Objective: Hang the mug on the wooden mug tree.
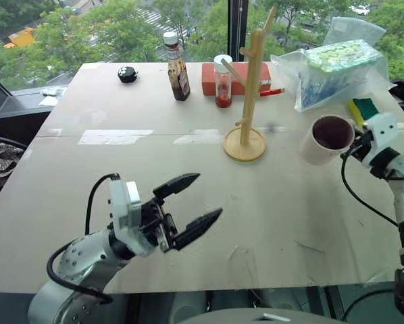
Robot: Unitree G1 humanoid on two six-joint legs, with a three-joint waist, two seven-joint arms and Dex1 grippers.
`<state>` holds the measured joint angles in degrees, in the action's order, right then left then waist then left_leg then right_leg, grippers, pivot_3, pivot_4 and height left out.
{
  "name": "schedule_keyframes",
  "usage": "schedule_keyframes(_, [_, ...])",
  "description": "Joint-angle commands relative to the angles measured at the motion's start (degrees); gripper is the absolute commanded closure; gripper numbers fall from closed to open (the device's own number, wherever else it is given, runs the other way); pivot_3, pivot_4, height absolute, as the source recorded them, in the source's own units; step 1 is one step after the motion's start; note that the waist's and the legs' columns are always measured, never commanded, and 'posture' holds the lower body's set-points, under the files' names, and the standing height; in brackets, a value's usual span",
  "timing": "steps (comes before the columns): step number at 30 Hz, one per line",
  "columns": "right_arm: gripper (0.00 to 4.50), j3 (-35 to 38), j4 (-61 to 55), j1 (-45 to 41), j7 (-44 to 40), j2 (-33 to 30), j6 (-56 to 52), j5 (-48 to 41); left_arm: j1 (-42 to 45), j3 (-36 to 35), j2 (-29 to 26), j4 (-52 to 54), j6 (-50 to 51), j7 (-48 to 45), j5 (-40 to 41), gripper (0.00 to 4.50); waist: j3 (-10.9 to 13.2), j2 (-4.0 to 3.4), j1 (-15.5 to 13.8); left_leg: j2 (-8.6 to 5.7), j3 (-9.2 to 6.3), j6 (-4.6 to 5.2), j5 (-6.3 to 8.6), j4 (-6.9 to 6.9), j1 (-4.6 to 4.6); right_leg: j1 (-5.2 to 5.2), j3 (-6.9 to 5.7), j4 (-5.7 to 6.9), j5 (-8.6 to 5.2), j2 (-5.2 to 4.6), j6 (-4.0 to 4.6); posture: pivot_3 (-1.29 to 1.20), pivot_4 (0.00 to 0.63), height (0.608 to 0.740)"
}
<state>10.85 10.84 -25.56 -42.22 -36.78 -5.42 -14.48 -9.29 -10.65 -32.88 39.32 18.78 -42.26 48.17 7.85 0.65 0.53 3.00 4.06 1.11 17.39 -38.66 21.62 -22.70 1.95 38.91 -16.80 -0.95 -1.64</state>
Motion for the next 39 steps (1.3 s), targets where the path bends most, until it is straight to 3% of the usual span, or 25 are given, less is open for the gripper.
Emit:
schedule_keyframes(1, [4.42,-1.3,-10.0,-2.1,-0.9,-1.4,-6.5,-2.7,7.3,-3.7,-2.9,-8.9,0.9,-3.1,1.9,0.0,0.0,0.0,-0.1,0.0,-0.03,0.0,0.0,-0.01,0.01,0.01,-0.04,0.0,0.01,0.01,0.01,0.0,0.15,0.74])
schedule_keyframes(6, [4.42,-4.2,-14.1,-7.4,-3.4,-3.2,-14.0,-4.2,12.2,-5.1,-5.2,-16.6,1.6,-10.7,3.3,0.0,0.0,0.05,0.4,-0.11,0.08,0.06,0.04,-0.03,0.16,-0.05,-0.01,-0.21,0.0,-0.12,-0.02,0.0,0.15,0.74])
schedule_keyframes(11, [4.42,-7.8,-9.3,-16.1,-8.0,-3.9,-16.8,-3.9,12.9,-5.6,-5.7,-19.9,1.8,-15.6,3.5,0.0,0.1,0.06,0.4,0.02,0.1,0.05,0.03,0.0,0.49,-0.43,-0.01,-0.3,0.0,-0.18,-0.02,0.0,0.15,0.74])
schedule_keyframes(18, [4.42,-12.4,3.6,-28.4,-14.4,-3.4,-13.9,-0.7,5.6,-9.5,-4.1,-15.8,-0.5,-18.5,4.0,0.0,0.1,0.08,0.5,0.02,0.19,0.05,0.03,0.04,0.45,-0.48,0.05,-0.17,0.0,-0.34,-0.01,0.0,0.15,0.74])
schedule_keyframes(27, [4.42,-17.7,17.8,-37.7,-20.0,0.2,-8.6,4.5,-8.8,-12.2,3.3,-5.9,-6.7,-19.2,4.5,0.0,0.1,0.08,0.7,0.01,0.22,0.06,0.03,0.06,0.44,-0.49,0.04,-0.13,0.0,-0.48,0.0,0.0,0.15,0.74])
schedule_keyframes(37, [4.42,-21.5,34.2,-45.5,-23.7,5.4,-2.0,10.8,-9.9,-12.0,5.4,-6.9,-9.6,-17.6,4.0,0.0,0.1,0.08,0.6,-0.01,0.23,0.06,0.03,0.12,0.39,-0.49,-0.04,-0.09,0.0,-0.49,0.03,0.0,0.15,0.74])
schedule_keyframes(39, [3.87,-22.2,36.2,-45.6,-24.4,6.0,0.0,12.1,-8.7,-11.8,5.7,-7.2,-9.7,-16.7,4.2,0.0,0.1,0.08,0.6,-0.01,0.23,0.06,0.03,0.13,0.4,-0.49,-0.05,-0.1,0.01,-0.5,0.02,0.0,0.15,0.74])
